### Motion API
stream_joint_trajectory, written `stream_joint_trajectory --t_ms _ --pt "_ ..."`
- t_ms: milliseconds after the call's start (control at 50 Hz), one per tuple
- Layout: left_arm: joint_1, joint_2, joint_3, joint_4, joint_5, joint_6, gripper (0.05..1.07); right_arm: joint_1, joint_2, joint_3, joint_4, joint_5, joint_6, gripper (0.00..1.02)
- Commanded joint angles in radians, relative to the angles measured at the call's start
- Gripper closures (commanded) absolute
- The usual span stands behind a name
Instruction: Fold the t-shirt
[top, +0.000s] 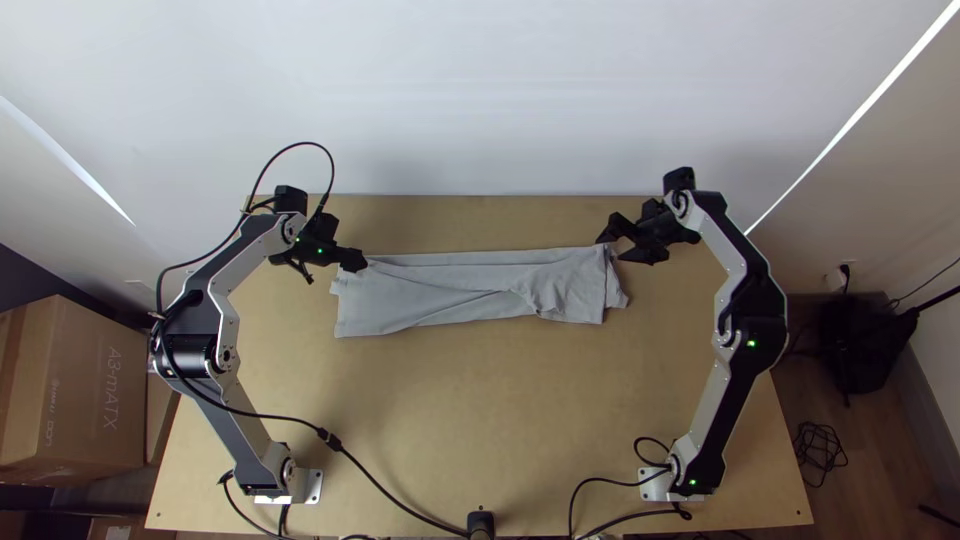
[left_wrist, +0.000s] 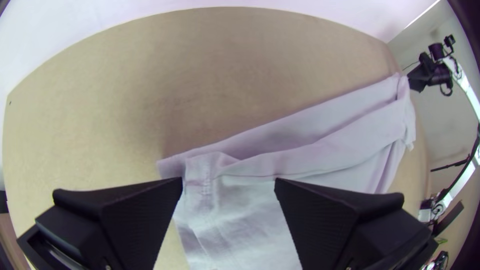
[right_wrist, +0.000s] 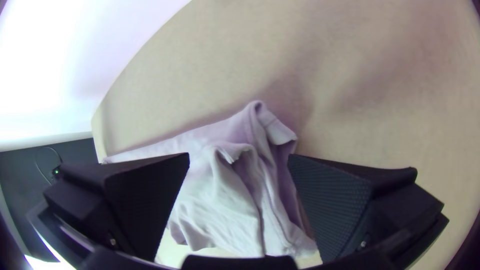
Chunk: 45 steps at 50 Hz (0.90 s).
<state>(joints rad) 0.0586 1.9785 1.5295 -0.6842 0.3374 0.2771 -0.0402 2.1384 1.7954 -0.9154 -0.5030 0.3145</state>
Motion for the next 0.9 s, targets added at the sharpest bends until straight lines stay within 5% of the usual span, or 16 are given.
stream_joint_trajectory --t_ms 0,180,240,480,600,880 --pt "0.038 -0.041 0.009 -0.02 0.045 -0.041 0.1 -0.047 -0.13 -0.099 0.026 0.012 0.018 0.03" --pt "0.129 -0.116 -0.112 0.008 0.087 -0.03 0.1 -0.105 -0.302 -0.268 0.041 -0.022 0.029 0.03" --pt "0.167 -0.125 -0.14 0.012 0.111 -0.029 0.1 -0.124 -0.347 -0.309 0.041 -0.098 0.063 0.03" --pt "0.257 -0.119 -0.232 0.02 0.226 -0.015 0.1 -0.253 -0.433 -0.353 0.041 -0.605 0.25 0.03" --pt "0.247 -0.087 -0.269 0.049 0.256 -0.035 0.1 -0.282 -0.477 -0.38 0.036 -0.726 0.268 0.04" --pt "0.185 -0.04 -0.315 0.123 0.307 -0.105 0.1 -0.286 -0.614 -0.504 0.035 -0.743 0.255 0.04"
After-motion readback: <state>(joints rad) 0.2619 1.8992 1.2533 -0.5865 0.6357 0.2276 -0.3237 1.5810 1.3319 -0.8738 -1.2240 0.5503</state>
